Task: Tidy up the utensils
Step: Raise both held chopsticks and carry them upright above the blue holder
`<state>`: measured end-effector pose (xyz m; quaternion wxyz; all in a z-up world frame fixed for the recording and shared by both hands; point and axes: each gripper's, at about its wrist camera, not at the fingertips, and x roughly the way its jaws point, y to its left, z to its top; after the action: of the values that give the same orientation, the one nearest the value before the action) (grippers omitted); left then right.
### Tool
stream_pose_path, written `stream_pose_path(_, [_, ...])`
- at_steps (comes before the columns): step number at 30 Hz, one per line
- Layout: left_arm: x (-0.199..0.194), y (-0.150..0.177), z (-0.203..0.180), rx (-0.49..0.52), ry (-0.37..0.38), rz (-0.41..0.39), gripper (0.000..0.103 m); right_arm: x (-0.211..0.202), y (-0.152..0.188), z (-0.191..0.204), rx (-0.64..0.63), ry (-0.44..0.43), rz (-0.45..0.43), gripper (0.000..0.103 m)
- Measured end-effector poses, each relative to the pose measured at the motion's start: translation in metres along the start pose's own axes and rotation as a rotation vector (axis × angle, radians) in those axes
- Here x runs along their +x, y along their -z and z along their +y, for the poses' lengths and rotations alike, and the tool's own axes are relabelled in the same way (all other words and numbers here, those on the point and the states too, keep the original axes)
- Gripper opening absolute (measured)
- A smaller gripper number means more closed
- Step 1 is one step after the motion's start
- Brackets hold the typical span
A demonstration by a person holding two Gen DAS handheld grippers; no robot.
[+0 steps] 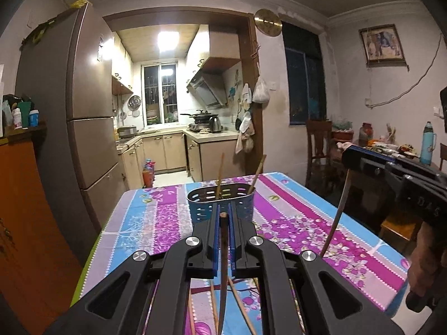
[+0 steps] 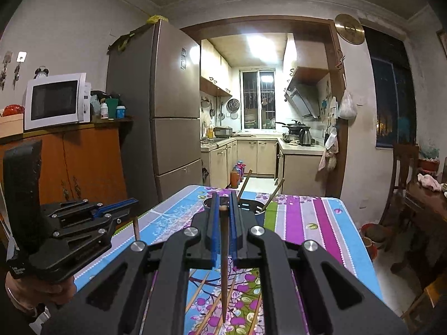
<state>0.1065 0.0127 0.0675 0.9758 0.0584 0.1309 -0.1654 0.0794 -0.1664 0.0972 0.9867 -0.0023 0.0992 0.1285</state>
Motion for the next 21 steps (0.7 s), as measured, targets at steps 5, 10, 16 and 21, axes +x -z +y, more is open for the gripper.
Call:
stream_pose_path(5, [0.011,-0.008,0.001,0.021,-0.041,0.025,0.007,0.013,-0.004,-0.002,0.000,-0.004,0.027,0.005])
stream_pose_path(10, [0.017,-0.014,0.002,0.031,-0.069,0.040,0.007,0.023,-0.004,-0.006,0.017,-0.012,0.052,0.005])
stream_pose_path(16, [0.022,-0.016,0.002,0.044,-0.090,0.056,0.007,0.032,-0.007,-0.008,0.007,0.002,0.067,0.005])
stream_pose_path(21, [0.027,-0.017,0.001,0.047,-0.092,0.065,0.007,0.038,-0.015,-0.009,0.004,0.009,0.063,0.005])
